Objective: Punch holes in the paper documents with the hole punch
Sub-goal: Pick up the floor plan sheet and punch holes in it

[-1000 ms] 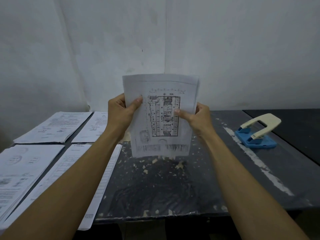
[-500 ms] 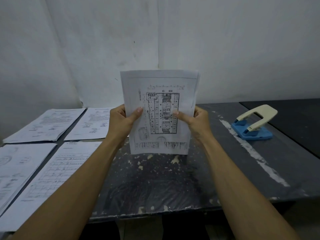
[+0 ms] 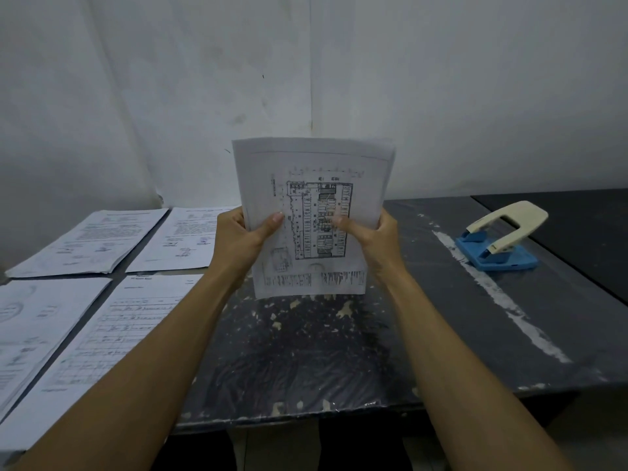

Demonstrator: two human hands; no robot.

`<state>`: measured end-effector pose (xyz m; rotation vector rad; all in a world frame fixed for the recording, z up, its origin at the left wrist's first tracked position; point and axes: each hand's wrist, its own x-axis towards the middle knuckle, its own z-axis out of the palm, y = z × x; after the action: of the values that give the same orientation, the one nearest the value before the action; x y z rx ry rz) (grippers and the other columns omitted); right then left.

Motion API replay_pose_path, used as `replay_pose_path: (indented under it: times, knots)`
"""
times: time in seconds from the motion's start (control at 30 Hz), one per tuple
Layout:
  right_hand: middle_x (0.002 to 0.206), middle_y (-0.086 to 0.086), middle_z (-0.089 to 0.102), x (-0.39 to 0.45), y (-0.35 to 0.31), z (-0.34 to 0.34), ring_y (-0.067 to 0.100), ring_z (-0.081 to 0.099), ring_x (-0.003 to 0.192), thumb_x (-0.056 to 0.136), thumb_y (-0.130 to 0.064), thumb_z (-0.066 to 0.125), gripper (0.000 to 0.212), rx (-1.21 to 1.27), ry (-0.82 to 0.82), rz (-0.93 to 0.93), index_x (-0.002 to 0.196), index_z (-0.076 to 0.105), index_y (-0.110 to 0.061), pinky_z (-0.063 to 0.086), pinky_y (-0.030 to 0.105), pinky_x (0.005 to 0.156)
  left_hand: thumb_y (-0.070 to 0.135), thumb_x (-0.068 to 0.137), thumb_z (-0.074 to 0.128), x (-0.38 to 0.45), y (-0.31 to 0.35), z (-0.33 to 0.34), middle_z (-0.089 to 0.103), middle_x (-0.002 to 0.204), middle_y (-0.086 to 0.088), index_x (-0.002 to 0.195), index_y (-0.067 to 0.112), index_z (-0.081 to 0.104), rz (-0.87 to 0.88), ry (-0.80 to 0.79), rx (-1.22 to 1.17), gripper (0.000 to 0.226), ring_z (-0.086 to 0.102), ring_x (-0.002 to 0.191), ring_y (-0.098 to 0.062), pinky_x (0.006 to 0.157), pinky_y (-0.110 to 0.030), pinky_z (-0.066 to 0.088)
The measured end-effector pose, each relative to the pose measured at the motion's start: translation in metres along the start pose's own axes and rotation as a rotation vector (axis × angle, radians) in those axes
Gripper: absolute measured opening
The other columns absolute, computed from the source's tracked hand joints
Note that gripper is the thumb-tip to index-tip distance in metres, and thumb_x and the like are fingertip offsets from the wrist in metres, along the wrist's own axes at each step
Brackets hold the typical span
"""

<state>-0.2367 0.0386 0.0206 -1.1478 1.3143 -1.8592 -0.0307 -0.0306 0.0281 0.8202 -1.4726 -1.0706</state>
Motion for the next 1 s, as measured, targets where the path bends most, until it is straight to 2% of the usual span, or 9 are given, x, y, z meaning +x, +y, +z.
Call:
replay_pose_path:
  times: [0.1,0.23,0.37,0.53,0.63,0.73,0.83,0.9,1.0]
  knots:
    - [0.103,0.001,0.074,0.001,0.002,-0.012,0.016,0.072,0.093,0.082,-0.006,0.075,0.032,-0.020,-0.002,0.032,0.114,0.067,-0.008,0.059,0.026,0.075,0.026,0.083,0.077,0.002,0.003,0.001,0.076,0.096,0.004,0.102,0.016,0.071,0.003,0.003,0.009,0.022,0.075,0.083,-0.016,0.067,-0.030,0.061]
    - [0.094,-0.002,0.072,-0.002,0.006,-0.019,0.004,0.071,0.076,0.083,-0.003,0.069,0.029,-0.008,0.041,0.036,0.111,0.063,-0.005,0.054,0.018,0.062,0.026,0.083,0.077,0.003,0.002,0.003,0.076,0.092,0.008,0.101,0.016,0.071,0.004,0.001,0.010,0.021,0.075,0.080,-0.014,0.063,-0.026,0.059]
    - [0.105,0.000,0.073,-0.003,0.009,-0.008,0.011,0.070,0.093,0.082,-0.003,0.069,0.034,-0.053,0.014,0.031,0.116,0.064,-0.010,0.056,0.019,0.069,0.025,0.081,0.078,0.000,0.000,0.003,0.077,0.089,0.013,0.095,0.021,0.071,0.005,-0.013,0.000,0.016,0.075,0.082,-0.013,0.064,-0.024,0.059]
    - [0.103,0.000,0.073,-0.001,0.007,0.000,0.014,0.070,0.093,0.081,-0.002,0.068,0.032,-0.071,0.016,0.031,0.112,0.065,-0.010,0.057,0.024,0.069,0.023,0.079,0.078,-0.002,0.002,-0.004,0.077,0.091,0.009,0.096,0.018,0.071,-0.002,-0.021,-0.029,0.019,0.075,0.084,-0.015,0.067,-0.027,0.061]
    - [0.100,-0.001,0.073,-0.001,0.007,0.002,0.015,0.069,0.094,0.084,-0.001,0.060,0.024,-0.059,0.018,0.032,0.101,0.067,-0.016,0.056,0.026,0.072,0.026,0.078,0.077,-0.003,0.003,-0.004,0.077,0.089,0.012,0.095,0.019,0.071,0.005,-0.030,-0.013,0.019,0.075,0.083,-0.014,0.066,-0.027,0.061]
    - [0.096,-0.002,0.073,-0.003,0.003,0.000,0.009,0.069,0.089,0.087,0.003,0.052,0.026,-0.044,0.006,0.034,0.099,0.069,-0.014,0.053,0.020,0.069,0.025,0.081,0.077,-0.003,0.002,-0.004,0.076,0.088,0.013,0.095,0.022,0.070,0.018,-0.024,0.006,0.016,0.075,0.081,-0.013,0.065,-0.026,0.060]
    - [0.089,-0.008,0.072,-0.002,-0.001,-0.009,-0.002,0.070,0.074,0.093,0.003,0.054,0.025,-0.045,-0.033,0.050,0.104,0.069,-0.013,0.053,0.014,0.061,0.029,0.078,0.077,-0.002,0.004,-0.004,0.076,0.091,0.010,0.094,0.022,0.070,0.019,-0.022,0.013,0.018,0.075,0.081,-0.015,0.064,-0.026,0.059]
    - [0.089,-0.006,0.072,0.001,-0.005,-0.016,0.002,0.072,0.073,0.094,0.000,0.057,0.019,-0.062,-0.068,0.069,0.105,0.070,-0.010,0.055,0.016,0.060,0.028,0.079,0.078,0.001,0.009,-0.003,0.076,0.094,0.006,0.094,0.020,0.071,0.023,-0.027,0.020,0.019,0.075,0.082,-0.017,0.066,-0.029,0.061]
    - [0.095,0.003,0.075,0.009,-0.013,-0.027,0.016,0.074,0.080,0.094,-0.004,0.061,0.014,-0.066,-0.070,0.104,0.105,0.070,-0.006,0.059,0.027,0.067,0.024,0.081,0.078,0.009,0.020,0.001,0.076,0.100,-0.001,0.099,0.010,0.072,0.020,-0.063,0.013,0.024,0.075,0.085,-0.021,0.070,-0.034,0.062]
